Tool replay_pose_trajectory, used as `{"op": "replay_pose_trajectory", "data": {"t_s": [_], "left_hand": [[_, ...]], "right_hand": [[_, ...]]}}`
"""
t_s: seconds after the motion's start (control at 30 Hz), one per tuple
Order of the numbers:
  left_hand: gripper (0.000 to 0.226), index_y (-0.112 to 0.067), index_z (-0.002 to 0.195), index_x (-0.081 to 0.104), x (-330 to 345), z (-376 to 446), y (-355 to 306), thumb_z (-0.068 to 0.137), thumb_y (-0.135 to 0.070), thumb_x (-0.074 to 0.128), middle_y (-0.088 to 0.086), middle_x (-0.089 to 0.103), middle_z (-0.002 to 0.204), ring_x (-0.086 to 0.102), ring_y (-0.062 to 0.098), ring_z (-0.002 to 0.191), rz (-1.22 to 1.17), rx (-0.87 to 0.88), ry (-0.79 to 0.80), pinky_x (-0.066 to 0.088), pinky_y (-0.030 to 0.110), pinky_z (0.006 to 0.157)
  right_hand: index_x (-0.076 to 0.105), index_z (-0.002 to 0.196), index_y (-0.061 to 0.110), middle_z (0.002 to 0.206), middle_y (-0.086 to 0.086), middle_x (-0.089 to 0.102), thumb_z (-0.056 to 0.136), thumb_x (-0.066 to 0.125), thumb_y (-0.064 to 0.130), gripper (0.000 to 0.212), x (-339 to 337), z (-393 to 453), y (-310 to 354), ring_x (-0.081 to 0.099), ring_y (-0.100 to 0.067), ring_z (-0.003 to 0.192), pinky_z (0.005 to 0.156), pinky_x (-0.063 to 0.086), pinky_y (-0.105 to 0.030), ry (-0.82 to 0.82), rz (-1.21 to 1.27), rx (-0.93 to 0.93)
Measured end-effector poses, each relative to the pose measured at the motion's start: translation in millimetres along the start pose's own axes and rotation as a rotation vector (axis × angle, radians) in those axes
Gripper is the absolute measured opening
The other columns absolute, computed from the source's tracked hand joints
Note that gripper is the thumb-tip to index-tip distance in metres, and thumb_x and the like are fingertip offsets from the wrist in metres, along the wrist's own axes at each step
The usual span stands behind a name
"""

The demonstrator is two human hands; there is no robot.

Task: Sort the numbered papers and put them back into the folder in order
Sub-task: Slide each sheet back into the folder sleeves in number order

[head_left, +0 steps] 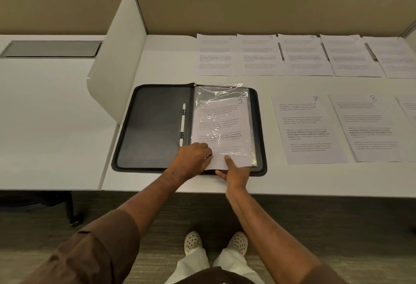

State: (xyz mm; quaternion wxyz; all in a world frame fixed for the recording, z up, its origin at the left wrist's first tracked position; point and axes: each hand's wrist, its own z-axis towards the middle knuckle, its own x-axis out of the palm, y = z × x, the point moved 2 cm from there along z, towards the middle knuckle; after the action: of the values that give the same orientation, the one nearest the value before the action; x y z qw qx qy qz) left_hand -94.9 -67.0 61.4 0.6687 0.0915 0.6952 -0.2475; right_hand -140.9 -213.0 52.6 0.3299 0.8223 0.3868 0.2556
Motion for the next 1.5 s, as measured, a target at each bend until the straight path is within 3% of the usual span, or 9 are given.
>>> {"op": "replay_pose_trajectory", "data": {"t_s": [0.2,0.6,0.93,1.1,1.2,1.27,1.33,1.43,1.5], "left_hand": [[0.024,-0.017,0.112,0.070,1.9,-0.4,2.2,0.100,-0.033,0.057,0.001,0.070,0.107,0.066,0.017,0.095,-0.024,0.020,-0.041,0.059,0.036,0.077],[0.021,-0.018,0.106,0.071,6.5,-3.6,6.5,0.094,-0.034,0.067,0.000,0.072,0.100,0.068,0.016,0.087,-0.022,0.036,-0.129,0.060,0.032,0.071],[0.014,-0.019,0.100,0.072,11.6,-3.1,6.5,0.092,-0.030,0.070,-0.001,0.072,0.097,0.068,0.014,0.082,-0.043,0.020,-0.167,0.060,0.030,0.067],[0.016,-0.019,0.102,0.072,11.5,-1.5,5.3,0.094,-0.032,0.066,-0.002,0.072,0.099,0.067,0.014,0.084,-0.026,-0.007,-0.146,0.060,0.033,0.067],[0.016,-0.019,0.102,0.072,10.8,-1.6,4.8,0.094,-0.031,0.066,-0.002,0.073,0.099,0.068,0.015,0.085,-0.024,-0.011,-0.149,0.060,0.034,0.068],[0.016,-0.019,0.103,0.073,10.9,-2.1,4.3,0.094,-0.032,0.068,-0.002,0.073,0.100,0.069,0.015,0.086,-0.022,-0.017,-0.143,0.061,0.032,0.069],[0.018,-0.020,0.104,0.073,11.7,-2.4,4.5,0.093,-0.033,0.069,-0.002,0.074,0.102,0.070,0.014,0.087,-0.013,-0.027,-0.139,0.061,0.030,0.071],[0.019,-0.018,0.104,0.073,12.4,-3.5,3.5,0.092,-0.033,0.072,-0.001,0.074,0.102,0.071,0.015,0.087,-0.010,-0.027,-0.138,0.061,0.031,0.070],[0.020,-0.018,0.104,0.073,12.6,-3.4,2.6,0.092,-0.034,0.071,-0.001,0.074,0.103,0.071,0.015,0.089,-0.008,-0.021,-0.134,0.062,0.032,0.071]], "right_hand": [[0.050,0.133,0.020,0.113,-0.012,0.070,0.096,0.067,0.013,0.042,-17.5,11.2,-15.2,0.077,-0.030,0.081,0.081,0.063,-0.047,0.113,-0.102,0.134],[0.049,0.129,0.012,0.085,-0.011,0.074,0.098,0.064,0.012,0.034,22.3,33.0,19.2,0.077,-0.028,0.077,0.064,0.064,-0.032,0.133,-0.069,0.094],[0.048,0.141,0.017,0.099,-0.013,0.075,0.100,0.061,0.019,0.043,-16.3,13.3,-8.8,0.077,-0.023,0.071,0.059,0.062,-0.029,0.150,-0.302,0.001],[0.055,0.119,0.018,0.081,-0.013,0.077,0.105,0.052,0.031,0.020,-22.1,13.9,4.7,0.075,-0.028,0.067,0.060,0.063,-0.034,0.223,-0.473,0.035],[0.069,0.092,0.007,0.065,-0.011,0.072,0.106,0.039,0.048,0.053,-28.5,7.9,12.7,0.067,-0.022,0.052,0.052,0.055,-0.028,0.322,-0.759,0.084],[0.070,0.079,0.013,0.059,-0.003,0.067,0.105,0.040,0.049,0.054,-35.2,0.2,12.7,0.062,-0.013,0.049,0.055,0.053,-0.026,0.353,-0.973,-0.057],[0.068,0.080,0.023,0.069,0.008,0.067,0.105,0.047,0.043,0.038,-38.6,-7.5,11.9,0.063,-0.008,0.063,0.066,0.055,-0.025,0.369,-1.165,-0.503],[0.072,0.106,0.022,0.099,0.006,0.071,0.098,0.063,0.029,0.014,-36.7,-8.2,5.6,0.066,-0.009,0.088,0.079,0.058,-0.025,0.422,-1.402,-1.187],[0.070,0.123,0.016,0.119,-0.002,0.072,0.090,0.074,0.028,0.035,-32.2,0.4,-3.8,0.069,-0.018,0.109,0.095,0.054,-0.031,0.441,-1.567,-1.317]]}}
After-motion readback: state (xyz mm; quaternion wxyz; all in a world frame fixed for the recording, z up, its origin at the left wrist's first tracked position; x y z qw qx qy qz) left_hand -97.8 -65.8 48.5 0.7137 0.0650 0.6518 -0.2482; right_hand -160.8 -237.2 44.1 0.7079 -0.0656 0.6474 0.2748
